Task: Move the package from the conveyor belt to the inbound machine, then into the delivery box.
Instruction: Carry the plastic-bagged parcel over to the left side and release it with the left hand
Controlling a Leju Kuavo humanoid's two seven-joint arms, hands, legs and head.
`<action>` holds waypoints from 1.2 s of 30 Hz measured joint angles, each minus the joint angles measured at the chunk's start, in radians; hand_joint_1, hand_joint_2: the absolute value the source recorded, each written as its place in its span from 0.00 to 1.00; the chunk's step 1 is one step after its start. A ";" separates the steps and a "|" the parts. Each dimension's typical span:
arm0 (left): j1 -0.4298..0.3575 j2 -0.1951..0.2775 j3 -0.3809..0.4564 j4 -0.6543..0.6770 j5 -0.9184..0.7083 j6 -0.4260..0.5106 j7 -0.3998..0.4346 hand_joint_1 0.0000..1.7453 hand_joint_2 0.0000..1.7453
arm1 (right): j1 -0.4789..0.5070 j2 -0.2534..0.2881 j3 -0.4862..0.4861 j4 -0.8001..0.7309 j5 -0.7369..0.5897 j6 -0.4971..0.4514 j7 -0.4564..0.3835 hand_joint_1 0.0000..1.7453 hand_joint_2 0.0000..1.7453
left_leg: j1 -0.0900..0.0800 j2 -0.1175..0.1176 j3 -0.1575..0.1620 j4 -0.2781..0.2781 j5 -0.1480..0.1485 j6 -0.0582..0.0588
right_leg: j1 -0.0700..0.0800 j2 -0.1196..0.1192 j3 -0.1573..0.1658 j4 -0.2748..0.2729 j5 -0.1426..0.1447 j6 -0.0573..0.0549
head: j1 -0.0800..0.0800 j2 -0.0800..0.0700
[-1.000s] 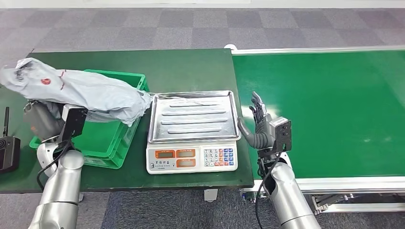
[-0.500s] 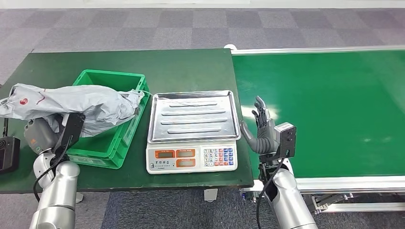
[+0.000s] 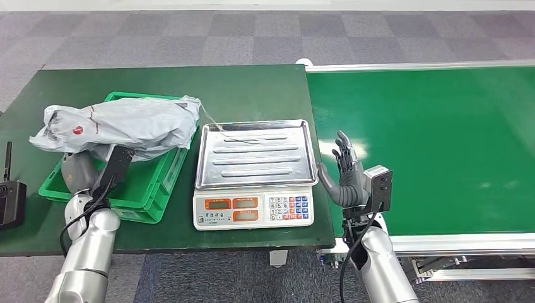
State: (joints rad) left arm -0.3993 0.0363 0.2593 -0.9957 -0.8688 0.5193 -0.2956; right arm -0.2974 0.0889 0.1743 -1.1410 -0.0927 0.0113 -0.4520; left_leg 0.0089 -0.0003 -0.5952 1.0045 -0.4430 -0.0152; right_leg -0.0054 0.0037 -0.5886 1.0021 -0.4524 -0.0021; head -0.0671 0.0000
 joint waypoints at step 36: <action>-0.103 0.124 -0.013 0.335 -0.410 0.093 0.310 1.00 1.00 | 0.003 0.002 0.010 -0.022 0.002 0.051 0.031 0.00 1.00 | 0.000 0.000 0.000 0.000 0.001 -0.001 | 0.000 0.000 0.000 0.001 0.000 0.000 | 0.000 0.000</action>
State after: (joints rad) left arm -0.5020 0.1599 0.2464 -0.6606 -1.2787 0.6126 0.0143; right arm -0.2940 0.0904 0.1839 -1.1633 -0.0903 0.0626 -0.4214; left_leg 0.0094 -0.0004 -0.5955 1.0044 -0.4425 -0.0160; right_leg -0.0050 0.0036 -0.5889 1.0027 -0.4524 -0.0023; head -0.0671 0.0000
